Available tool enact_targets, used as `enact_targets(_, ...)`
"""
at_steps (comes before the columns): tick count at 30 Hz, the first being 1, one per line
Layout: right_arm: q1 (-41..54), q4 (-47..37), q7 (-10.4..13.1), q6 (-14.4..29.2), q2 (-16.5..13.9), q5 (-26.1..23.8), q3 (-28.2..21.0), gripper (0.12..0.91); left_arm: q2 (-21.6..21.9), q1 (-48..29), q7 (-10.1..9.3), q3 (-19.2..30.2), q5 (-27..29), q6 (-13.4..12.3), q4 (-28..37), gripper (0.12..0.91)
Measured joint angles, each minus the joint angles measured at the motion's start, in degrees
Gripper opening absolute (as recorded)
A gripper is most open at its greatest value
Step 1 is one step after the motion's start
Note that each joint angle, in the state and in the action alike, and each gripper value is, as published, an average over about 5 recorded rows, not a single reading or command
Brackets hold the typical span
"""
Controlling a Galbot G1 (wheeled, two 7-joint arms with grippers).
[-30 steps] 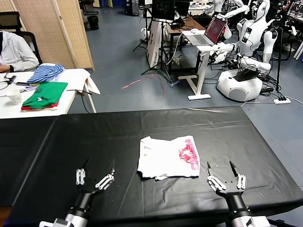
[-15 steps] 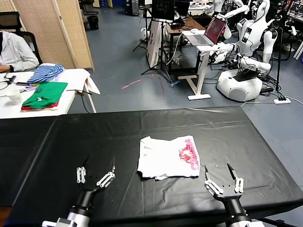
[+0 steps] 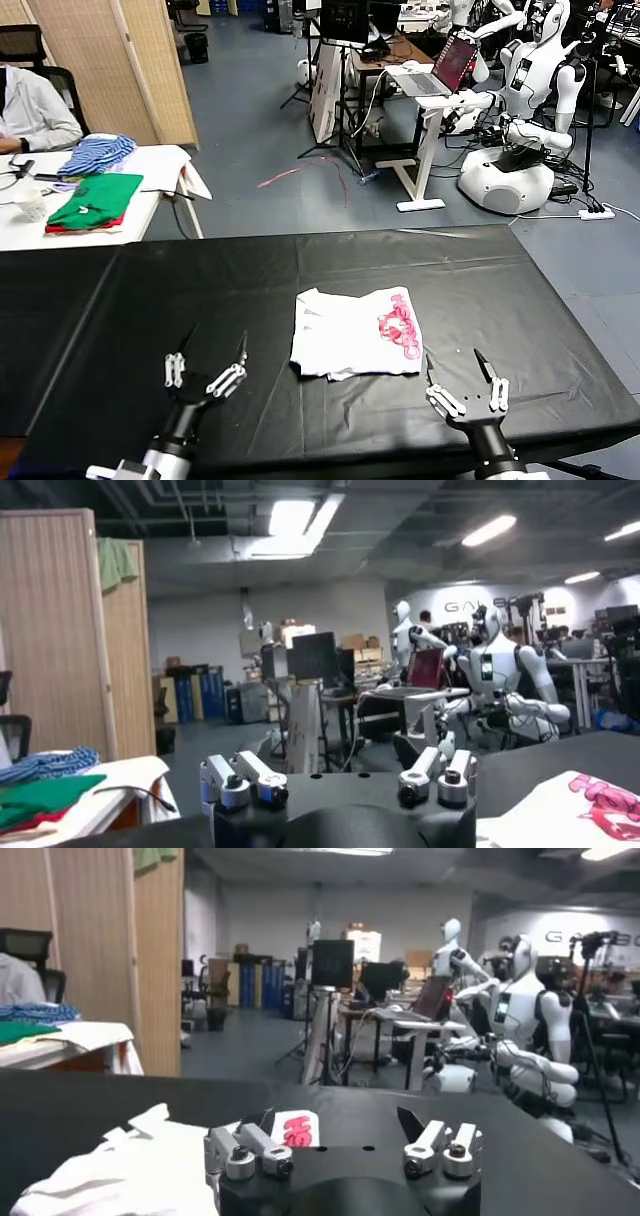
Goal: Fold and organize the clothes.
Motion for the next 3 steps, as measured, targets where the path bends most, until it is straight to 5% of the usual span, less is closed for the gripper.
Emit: enact_targets(3,-0.1,0.0,0.1,0.0,0.0,0.0,0.1,0.907,-0.3,-0.1,0.03,0.3,0.4,-0.1,0.0,0.907)
